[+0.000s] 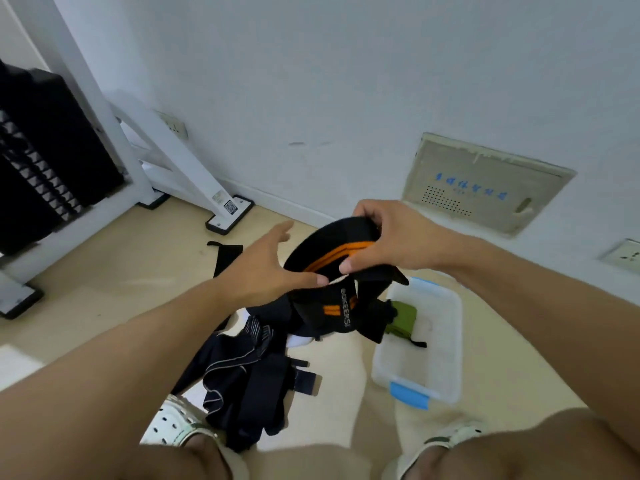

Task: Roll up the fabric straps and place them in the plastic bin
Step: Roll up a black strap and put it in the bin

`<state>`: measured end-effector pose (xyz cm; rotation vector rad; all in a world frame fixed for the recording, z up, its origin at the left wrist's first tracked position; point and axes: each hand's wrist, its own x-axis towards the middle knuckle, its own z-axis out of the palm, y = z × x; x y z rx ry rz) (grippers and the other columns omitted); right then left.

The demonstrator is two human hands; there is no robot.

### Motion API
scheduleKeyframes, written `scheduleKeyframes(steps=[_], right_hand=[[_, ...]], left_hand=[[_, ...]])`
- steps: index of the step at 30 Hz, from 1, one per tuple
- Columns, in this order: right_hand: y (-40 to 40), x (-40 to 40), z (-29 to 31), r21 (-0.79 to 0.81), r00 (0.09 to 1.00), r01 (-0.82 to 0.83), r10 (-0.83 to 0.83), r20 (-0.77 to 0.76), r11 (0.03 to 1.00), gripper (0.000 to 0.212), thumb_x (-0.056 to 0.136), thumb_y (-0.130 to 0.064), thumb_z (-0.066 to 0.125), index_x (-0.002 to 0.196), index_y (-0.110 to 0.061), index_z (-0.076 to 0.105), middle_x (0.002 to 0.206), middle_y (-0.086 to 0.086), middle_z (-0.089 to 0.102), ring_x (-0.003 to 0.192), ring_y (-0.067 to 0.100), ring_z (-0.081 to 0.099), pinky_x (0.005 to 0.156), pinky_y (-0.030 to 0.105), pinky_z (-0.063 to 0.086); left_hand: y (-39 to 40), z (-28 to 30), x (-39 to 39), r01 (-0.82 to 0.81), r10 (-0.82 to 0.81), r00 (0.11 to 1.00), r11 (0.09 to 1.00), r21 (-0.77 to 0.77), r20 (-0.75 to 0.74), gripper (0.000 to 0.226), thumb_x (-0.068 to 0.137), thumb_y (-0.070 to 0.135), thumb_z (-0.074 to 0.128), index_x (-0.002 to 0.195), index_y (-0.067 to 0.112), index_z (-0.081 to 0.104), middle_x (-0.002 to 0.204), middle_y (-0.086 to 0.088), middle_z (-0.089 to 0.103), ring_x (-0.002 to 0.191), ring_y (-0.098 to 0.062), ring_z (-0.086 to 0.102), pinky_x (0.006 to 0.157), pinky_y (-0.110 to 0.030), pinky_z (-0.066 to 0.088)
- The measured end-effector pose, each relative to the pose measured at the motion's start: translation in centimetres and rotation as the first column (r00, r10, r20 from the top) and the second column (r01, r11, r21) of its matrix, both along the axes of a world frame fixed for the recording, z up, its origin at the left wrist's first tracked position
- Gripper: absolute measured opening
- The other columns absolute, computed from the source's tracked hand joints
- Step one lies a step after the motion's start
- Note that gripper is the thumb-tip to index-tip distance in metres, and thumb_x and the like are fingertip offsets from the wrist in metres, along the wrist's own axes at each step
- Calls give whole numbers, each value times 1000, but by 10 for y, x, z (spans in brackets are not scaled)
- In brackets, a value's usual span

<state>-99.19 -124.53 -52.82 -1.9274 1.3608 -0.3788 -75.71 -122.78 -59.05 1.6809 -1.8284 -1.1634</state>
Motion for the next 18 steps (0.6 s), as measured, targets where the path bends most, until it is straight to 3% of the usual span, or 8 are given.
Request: scheduleKeyframes(steps=[3,5,8,11,13,16,18], right_hand=[[13,8,-16,-125,944,-174,130,-304,977,43,69,-36,87,87,-33,48,80,-12,62,72,6,59,59,26,44],[21,10,-26,-226,875,-298,171,-452,928,39,76,-35,79,90,-37,42,83,-15,57,76,11,56,63,30,44],[26,6,-35,-405,808,-484,220,-546,776,40,83,-23,73,95,-40,38,93,-16,53,83,13,55,62,31,41],[23,4,-38,-643,785,-608,234,-573,466,27,84,-8,64,96,-28,51,88,-9,56,77,18,52,59,29,36],[24,8,-42,-695,762,-647,275,-586,312,21,90,-4,48,94,-22,58,87,-3,57,74,20,48,62,30,37],[29,19,-53,-662,700,-709,361,-616,245,24,95,-5,42,95,-19,61,89,-1,59,76,22,51,68,33,46],[29,23,-62,-637,670,-734,395,-628,233,20,94,-6,47,95,-19,62,89,-1,59,76,21,53,69,32,47]], left_hand=[[5,4,2,124,-103,984,982,140,-146,89,60,94,60,137,49,57,144,24,56,135,-3,51,120,-38,33],[4,5,6,106,-52,970,969,222,-239,94,59,105,35,118,41,72,131,21,68,130,-3,56,123,-40,27],[-4,3,10,-39,78,982,975,218,-172,108,58,108,26,106,26,76,105,9,79,113,-11,67,120,-47,33],[-7,1,1,-54,149,949,945,324,-278,103,71,100,35,115,15,73,103,-2,80,109,-21,72,114,-47,43],[-8,2,-11,-23,222,875,907,421,-430,95,83,88,42,126,9,70,111,-6,77,106,-25,72,106,-46,51],[-10,11,-22,-122,385,697,895,429,-605,52,105,43,51,124,-3,68,112,-14,72,98,-28,71,84,-40,60],[-10,14,-25,-189,453,622,879,439,-639,37,106,28,53,118,-2,70,118,-14,75,105,-29,72,81,-38,60]])
